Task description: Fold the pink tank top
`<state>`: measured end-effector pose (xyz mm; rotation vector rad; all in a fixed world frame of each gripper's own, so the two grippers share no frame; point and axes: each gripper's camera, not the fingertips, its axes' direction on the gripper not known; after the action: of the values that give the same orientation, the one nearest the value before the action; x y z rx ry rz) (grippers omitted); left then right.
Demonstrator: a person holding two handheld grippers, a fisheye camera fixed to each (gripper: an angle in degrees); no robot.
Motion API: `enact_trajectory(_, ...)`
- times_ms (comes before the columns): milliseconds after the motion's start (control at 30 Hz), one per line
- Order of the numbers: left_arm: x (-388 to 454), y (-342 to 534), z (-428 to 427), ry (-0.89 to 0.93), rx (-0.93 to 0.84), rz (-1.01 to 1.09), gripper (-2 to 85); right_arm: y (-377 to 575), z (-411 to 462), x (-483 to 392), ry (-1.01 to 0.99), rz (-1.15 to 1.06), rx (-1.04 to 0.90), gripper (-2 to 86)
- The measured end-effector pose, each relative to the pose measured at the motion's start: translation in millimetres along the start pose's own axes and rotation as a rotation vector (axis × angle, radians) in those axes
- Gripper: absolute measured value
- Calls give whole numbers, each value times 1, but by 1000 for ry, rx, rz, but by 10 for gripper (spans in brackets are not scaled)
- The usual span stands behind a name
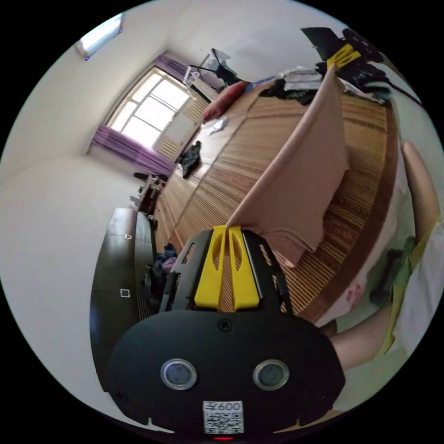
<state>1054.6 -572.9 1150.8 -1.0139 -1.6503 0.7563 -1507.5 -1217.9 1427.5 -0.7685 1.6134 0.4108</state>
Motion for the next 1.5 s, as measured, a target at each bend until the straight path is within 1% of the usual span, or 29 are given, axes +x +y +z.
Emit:
enact_trajectory(67, -6, -43, -27, -74, 72, -88, 15, -41, -32, 20, 177, 109, 55, -9)
enact_trajectory(133, -1, -66, -49, -113, 121, -131, 15, -65, -59, 25, 263, 175, 87, -9)
enact_trajectory(167, 5, -78, -63, -109, 136, -134, 16, -78, -79, 25, 257, 211, 94, -9)
enact_trajectory(300, 38, -93, -98, -33, 174, -109, 15, -102, -140, -1, 97, 207, 145, -9)
enact_trajectory(367, 71, -92, -115, 52, 172, -78, 14, -112, -182, -33, -20, 169, 174, -9)
enact_trajectory(400, 80, -91, -120, 75, 167, -82, 14, -113, -193, -43, -40, 156, 186, -9)
enact_trajectory(467, 124, -83, -146, 135, 157, -94, 13, -119, -245, -86, -142, 84, 244, -9)
enact_trajectory(567, 186, -71, -180, 197, 142, -77, 13, -126, -307, -129, -273, 52, 303, -9)
enact_trajectory(667, 241, -73, -212, 283, 96, -84, 11, -150, -356, -162, -328, 59, 301, -9)
enact_trajectory(767, 287, -87, -238, 210, 87, -75, 10, -187, -395, -201, -326, 16, 281, -9)
enact_trajectory(900, 316, -127, -231, 223, 79, -46, 10, -236, -392, -228, -335, 11, 243, -9)
enact_trajectory(1000, 326, -172, -204, 212, 72, -16, 10, -276, -359, -239, -291, 34, 207, -9)
enact_trajectory(1100, 322, -220, -181, 122, 95, -37, 10, -311, -324, -226, -216, 160, 198, -9)
enact_trajectory(1167, 310, -251, -172, 87, 134, -100, 10, -330, -313, -204, -233, 269, 244, -9)
enact_trajectory(1233, 304, -267, -169, 79, 159, -133, 10, -344, -312, -196, -272, 308, 269, -9)
enact_trajectory(1400, 318, -284, -172, 140, 182, -122, 12, -376, -323, -223, -266, 281, 244, -9)
enact_trajectory(1500, 336, -279, -179, 238, 179, -86, 13, -382, -343, -241, -278, 296, 259, -9)
